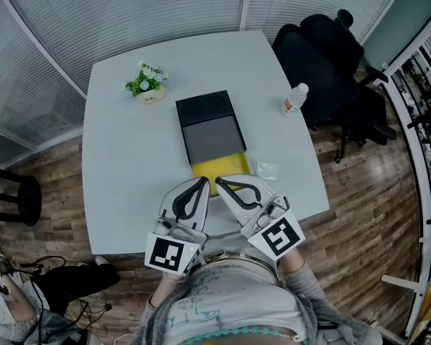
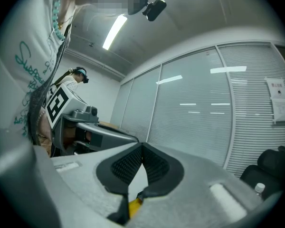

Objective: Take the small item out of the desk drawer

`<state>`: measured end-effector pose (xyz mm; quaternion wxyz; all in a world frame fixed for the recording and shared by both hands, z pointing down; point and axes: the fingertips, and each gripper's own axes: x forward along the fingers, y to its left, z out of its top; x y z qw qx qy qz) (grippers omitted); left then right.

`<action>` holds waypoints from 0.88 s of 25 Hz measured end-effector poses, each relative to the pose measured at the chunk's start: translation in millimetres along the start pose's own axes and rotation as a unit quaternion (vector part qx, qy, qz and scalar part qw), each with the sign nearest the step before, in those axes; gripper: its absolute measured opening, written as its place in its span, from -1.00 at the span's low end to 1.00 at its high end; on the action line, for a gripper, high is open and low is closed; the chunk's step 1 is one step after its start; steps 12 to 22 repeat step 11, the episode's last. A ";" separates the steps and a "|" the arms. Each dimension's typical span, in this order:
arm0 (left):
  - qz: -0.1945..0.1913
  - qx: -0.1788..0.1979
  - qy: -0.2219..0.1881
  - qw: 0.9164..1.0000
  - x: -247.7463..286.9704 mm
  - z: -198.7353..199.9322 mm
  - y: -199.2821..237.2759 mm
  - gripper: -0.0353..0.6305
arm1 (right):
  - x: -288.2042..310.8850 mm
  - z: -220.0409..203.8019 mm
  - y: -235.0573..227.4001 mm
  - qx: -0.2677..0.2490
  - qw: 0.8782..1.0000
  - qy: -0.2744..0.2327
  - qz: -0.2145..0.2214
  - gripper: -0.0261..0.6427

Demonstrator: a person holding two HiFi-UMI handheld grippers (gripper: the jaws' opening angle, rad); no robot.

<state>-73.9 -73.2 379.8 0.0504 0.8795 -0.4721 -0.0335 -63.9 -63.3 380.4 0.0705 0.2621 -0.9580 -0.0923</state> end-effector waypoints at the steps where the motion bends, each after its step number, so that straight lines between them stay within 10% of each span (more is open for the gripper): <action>1: 0.000 0.000 0.000 1.000 0.1 -0.4 -0.2 -0.90 | -0.1 -0.4 -0.2 0.001 1.000 0.000 0.000 -0.92; 22: -0.003 0.000 0.005 1.000 2.2 -3.2 -0.6 -0.90 | -0.3 -1.9 -2.1 -0.004 1.000 0.004 0.002 -0.92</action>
